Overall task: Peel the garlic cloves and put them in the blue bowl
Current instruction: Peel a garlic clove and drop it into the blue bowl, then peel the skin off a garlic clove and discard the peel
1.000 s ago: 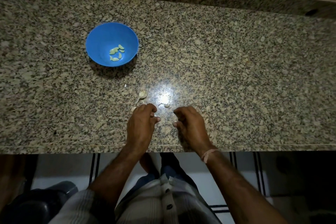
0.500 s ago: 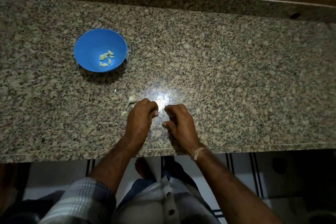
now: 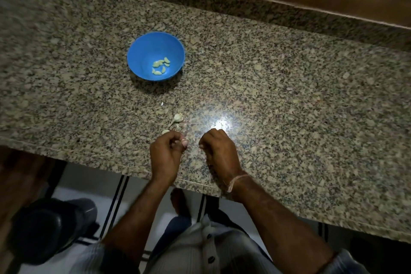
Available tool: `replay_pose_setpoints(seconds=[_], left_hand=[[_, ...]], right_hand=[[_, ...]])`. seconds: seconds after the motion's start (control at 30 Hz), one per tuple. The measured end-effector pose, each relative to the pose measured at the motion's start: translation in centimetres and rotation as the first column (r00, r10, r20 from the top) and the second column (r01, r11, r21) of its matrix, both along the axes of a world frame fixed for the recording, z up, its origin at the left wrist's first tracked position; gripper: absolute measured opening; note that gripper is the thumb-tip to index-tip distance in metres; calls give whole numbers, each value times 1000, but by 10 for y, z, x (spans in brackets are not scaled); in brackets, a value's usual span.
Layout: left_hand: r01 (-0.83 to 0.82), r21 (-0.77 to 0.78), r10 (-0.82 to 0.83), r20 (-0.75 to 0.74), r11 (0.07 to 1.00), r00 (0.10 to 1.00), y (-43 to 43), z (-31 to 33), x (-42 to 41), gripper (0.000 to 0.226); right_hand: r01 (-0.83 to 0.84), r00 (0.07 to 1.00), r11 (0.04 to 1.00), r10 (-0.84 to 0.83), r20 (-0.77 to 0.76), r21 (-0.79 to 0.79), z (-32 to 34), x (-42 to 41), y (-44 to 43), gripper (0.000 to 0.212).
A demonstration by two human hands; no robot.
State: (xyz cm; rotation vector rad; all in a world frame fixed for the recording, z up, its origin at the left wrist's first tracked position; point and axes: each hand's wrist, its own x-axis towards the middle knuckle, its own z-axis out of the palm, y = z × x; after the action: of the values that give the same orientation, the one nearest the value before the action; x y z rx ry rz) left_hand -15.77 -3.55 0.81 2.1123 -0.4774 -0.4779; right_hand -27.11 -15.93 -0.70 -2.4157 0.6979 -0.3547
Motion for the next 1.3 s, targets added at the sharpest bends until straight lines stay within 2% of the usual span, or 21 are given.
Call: replay_pose_setpoints(seconds=[0.07,0.13,0.17,0.23,0.3,0.4,0.5,0.6,0.67,0.77,0.9,0.97,1.07,1.13,1.3], left_hand=[[-34,-4,34,-38,999,999,-2,2,-2,12],[-68,-26,66,-80,997,995,0,5,-4,15],[-90,-34,86,-100,995,991,3,6,-5,16],[-148,-33,142,-142,988,980,13,9,-4,16],[-210,-32,203,-156,977,967,30,12,0,15],[-324,-74,308,-168,943,936,74,20,14,16],[-462,-100,447,-146,881,883,140,30,26,16],[-594,-99,578,-148,798,802,231,24,33,23],[-679,-107,659,-173,726,732,302,15,35,28],[-762,-120,740,-184,637,647,411,3,33,22],[-845,-59,834,-142,531,533,537,-11,21,16],[-858,0,852,-122,513,509,581,-15,21,16],[-859,42,856,-132,510,501,629,-16,32,16],[-869,57,866,-137,491,481,651,-18,44,20],[-880,105,880,-171,464,444,693,-34,73,12]], right_hand=[[-8,998,1000,8,-59,9,4,1,1,21],[92,994,978,-80,-68,187,7,1,4,29],[174,985,910,-163,-62,377,13,3,6,29],[254,962,680,-249,-110,688,20,12,8,20],[241,963,501,-233,-139,831,30,27,16,10],[191,974,344,-185,-133,920,51,59,58,7],[133,991,184,-50,-126,974,57,96,124,10],[102,989,102,95,-112,989,48,133,211,13],[79,979,104,177,-97,991,41,157,279,23],[42,954,103,291,-70,994,31,180,386,22],[35,901,85,429,-68,996,13,188,511,24],[54,882,69,465,-80,996,11,190,554,24],[93,866,104,482,-132,990,8,194,600,24],[116,857,122,490,-161,986,2,203,618,22],[165,819,179,523,-236,970,-25,247,655,19]])
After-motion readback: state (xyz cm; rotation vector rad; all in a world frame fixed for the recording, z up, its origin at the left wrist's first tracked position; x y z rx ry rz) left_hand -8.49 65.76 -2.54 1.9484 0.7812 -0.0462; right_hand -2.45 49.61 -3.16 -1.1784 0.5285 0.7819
